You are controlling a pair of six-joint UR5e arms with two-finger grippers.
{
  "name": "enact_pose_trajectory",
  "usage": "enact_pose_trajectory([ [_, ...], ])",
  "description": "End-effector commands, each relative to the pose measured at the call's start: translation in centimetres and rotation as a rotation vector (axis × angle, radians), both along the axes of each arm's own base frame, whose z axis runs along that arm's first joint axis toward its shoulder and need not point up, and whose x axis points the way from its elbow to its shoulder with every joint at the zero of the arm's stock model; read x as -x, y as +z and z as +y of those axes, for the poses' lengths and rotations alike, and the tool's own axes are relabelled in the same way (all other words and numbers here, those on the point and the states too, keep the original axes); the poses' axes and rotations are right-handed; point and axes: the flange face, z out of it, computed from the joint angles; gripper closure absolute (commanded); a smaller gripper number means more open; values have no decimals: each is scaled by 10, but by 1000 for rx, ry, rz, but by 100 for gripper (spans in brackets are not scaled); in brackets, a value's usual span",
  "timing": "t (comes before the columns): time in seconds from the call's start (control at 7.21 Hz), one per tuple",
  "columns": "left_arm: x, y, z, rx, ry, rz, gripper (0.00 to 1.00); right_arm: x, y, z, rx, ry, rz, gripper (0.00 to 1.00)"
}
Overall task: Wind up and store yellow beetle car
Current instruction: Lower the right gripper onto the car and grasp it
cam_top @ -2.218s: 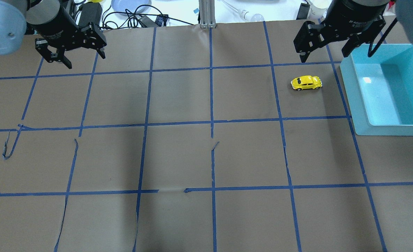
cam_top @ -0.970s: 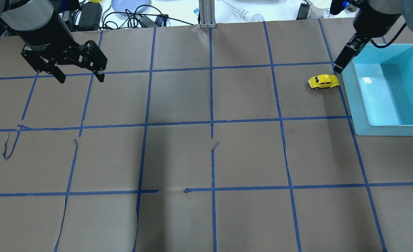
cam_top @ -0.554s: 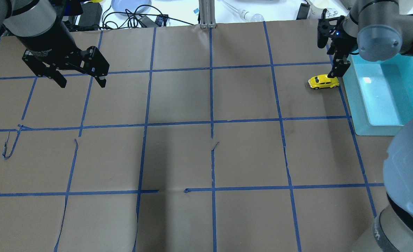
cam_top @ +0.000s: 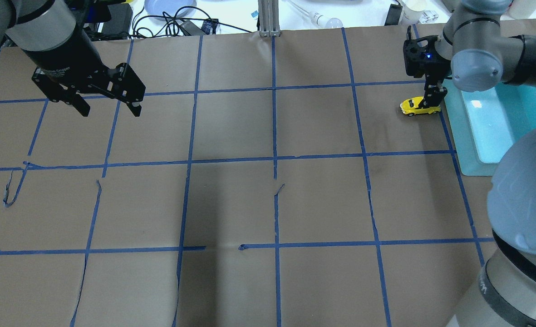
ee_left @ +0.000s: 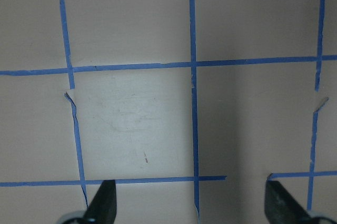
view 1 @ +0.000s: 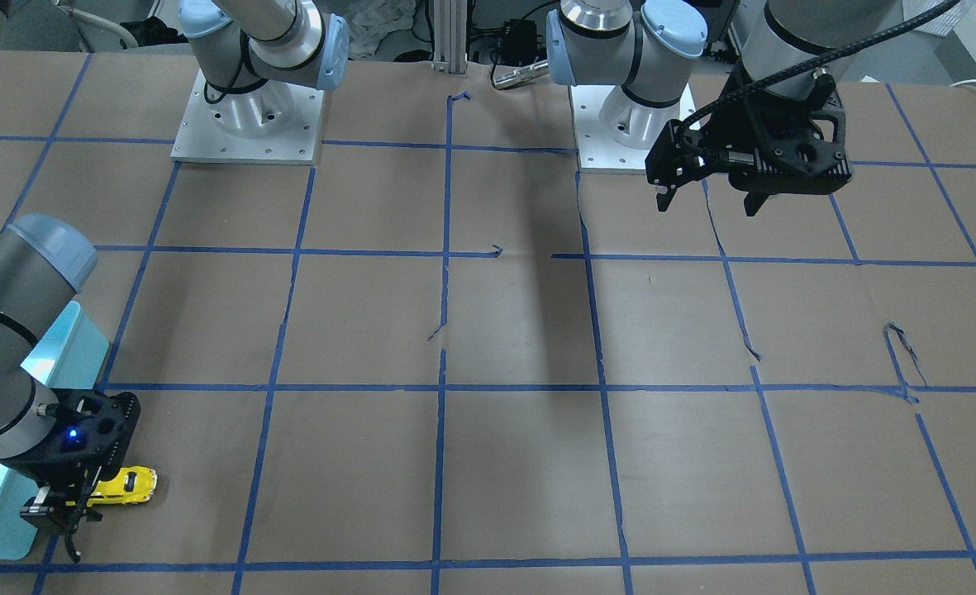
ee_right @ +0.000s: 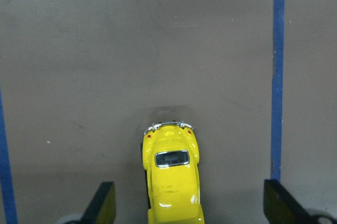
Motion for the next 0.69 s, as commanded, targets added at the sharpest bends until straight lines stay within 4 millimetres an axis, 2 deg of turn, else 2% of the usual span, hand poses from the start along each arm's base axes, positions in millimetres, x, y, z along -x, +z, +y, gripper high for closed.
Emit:
enact_pose_trajectory([
  [0.0, 0, 1, 0, 7, -10, 1, 0, 1, -18, -4, 2, 69, 11, 4],
  [0.55, -5, -3, -1, -6, -3, -9, 0, 3, -31, 5, -33, 66, 28, 9],
])
